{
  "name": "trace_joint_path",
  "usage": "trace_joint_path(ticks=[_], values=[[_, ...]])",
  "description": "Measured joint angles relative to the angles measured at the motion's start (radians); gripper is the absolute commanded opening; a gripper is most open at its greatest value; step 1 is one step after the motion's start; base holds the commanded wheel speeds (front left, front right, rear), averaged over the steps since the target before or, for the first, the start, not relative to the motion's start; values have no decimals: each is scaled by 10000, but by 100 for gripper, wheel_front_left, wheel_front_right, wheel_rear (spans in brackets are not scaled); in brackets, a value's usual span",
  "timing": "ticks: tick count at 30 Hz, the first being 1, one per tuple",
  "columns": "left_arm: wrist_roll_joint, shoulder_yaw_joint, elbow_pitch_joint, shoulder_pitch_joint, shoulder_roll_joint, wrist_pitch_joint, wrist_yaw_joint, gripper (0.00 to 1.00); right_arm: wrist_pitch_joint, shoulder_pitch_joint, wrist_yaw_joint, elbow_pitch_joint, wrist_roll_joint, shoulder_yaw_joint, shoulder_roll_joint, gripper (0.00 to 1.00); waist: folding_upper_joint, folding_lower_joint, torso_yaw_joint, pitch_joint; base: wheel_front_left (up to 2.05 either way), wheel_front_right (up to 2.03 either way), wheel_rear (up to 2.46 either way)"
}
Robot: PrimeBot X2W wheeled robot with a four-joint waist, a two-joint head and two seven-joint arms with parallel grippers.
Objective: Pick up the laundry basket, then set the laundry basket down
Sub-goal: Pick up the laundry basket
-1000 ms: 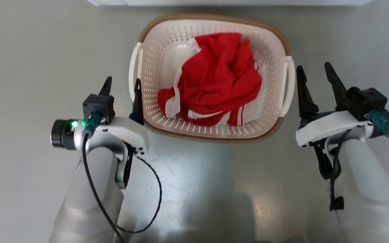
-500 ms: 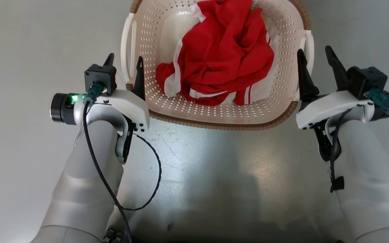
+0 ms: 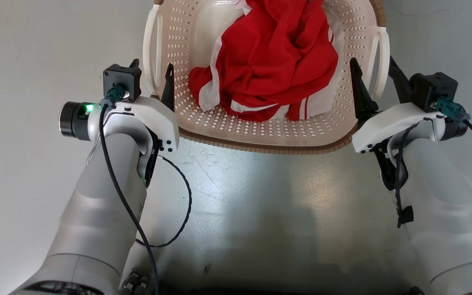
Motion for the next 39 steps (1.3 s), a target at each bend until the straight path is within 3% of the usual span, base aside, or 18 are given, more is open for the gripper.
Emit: trace_joint_path(ticks=[9,10,13,14,15,17,18,19,21,23,39], values=[[-230,-422,750,-433,-17,0,-257,100,0,-310,0,798,201,245,-10,100,0,0,41,13,0,0,0],[-293,-477,802,-446,-19,0,-276,92,0,-356,0,890,226,261,-10,100,0,0,41,10,0,0,0],[-564,-669,953,-507,-27,0,-284,50,0,-517,0,1047,336,309,-23,100,0,0,41,-10,0,0,0],[-593,-727,991,-541,-27,0,-284,47,0,-582,0,1147,378,336,-23,100,0,0,38,-14,0,0,0],[-646,-782,1009,-567,-29,0,-282,38,0,-630,0,1210,397,353,-25,94,0,0,39,-18,0,0,0],[-711,-915,1034,-581,8,0,-284,24,0,-679,0,1319,408,412,-35,50,0,0,45,-30,0,0,0],[-761,-986,1051,-581,13,0,-284,16,0,-699,0,1432,430,472,-33,48,0,0,46,-37,0,0,0],[-830,-1047,1072,-581,13,0,-288,0,0,-721,-8,1555,477,512,-33,39,0,-1,46,-46,0,0,0],[-1016,-1189,1081,-582,17,-2,-288,0,-2,-829,-6,1841,527,543,-73,35,0,0,49,-69,0,0,0],[-1220,-1358,1131,-582,17,-2,-297,0,-10,-922,-8,2027,646,546,-73,0,0,0,49,-103,0,0,0],[-2972,-3078,1281,-144,8,12,-88,0,-10,-1114,-96,3294,711,562,-128,0,0,0,-53,-1138,0,0,0]])
